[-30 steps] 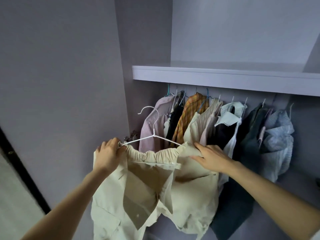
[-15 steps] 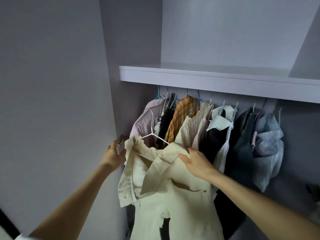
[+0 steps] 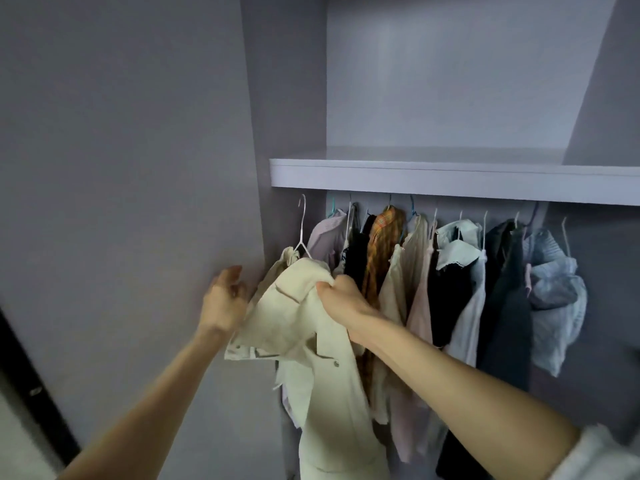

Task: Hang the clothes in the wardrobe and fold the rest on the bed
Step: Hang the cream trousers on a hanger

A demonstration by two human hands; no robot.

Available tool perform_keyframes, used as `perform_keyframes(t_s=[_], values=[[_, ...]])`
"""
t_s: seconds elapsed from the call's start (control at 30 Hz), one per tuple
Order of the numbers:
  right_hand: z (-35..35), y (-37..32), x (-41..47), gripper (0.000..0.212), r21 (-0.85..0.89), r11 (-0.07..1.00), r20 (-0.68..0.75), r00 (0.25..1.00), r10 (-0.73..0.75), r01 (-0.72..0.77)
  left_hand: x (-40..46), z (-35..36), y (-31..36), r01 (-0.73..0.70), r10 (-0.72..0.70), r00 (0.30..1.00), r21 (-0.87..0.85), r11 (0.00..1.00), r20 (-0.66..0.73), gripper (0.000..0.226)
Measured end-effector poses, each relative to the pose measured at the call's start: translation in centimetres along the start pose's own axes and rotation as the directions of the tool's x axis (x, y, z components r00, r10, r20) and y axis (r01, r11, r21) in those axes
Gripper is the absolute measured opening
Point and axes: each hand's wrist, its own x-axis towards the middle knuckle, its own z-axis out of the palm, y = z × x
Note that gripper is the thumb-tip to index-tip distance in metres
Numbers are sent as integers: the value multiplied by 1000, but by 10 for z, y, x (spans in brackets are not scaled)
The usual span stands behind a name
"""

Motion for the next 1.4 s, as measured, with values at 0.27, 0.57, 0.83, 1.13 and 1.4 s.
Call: perform_keyframes(t_s=[0.27, 0.57, 0.83, 1.13, 1.4], values=[[43, 17, -1, 36, 17, 993, -293, 949, 119, -119, -12, -30, -3, -279, 274, 960, 113, 954, 56, 46], [41, 33, -29, 35, 30, 999, -394, 918, 43, -34, -21, -32, -11, -416, 351, 909, 440, 796, 224, 41], [60, 0, -10, 29, -93, 990, -301, 945, -128, 105, 0, -46, 11, -489, 613, 776, 757, 433, 150, 26], [48, 17, 41, 34, -10, 990, -426, 896, 124, -141, 19, -37, 6, -359, 456, 866, 889, 285, 204, 50], [49, 45, 40, 32, -345, 933, -460, 885, -74, -102, 12, -33, 21, -376, 508, 855, 796, 474, 101, 49]])
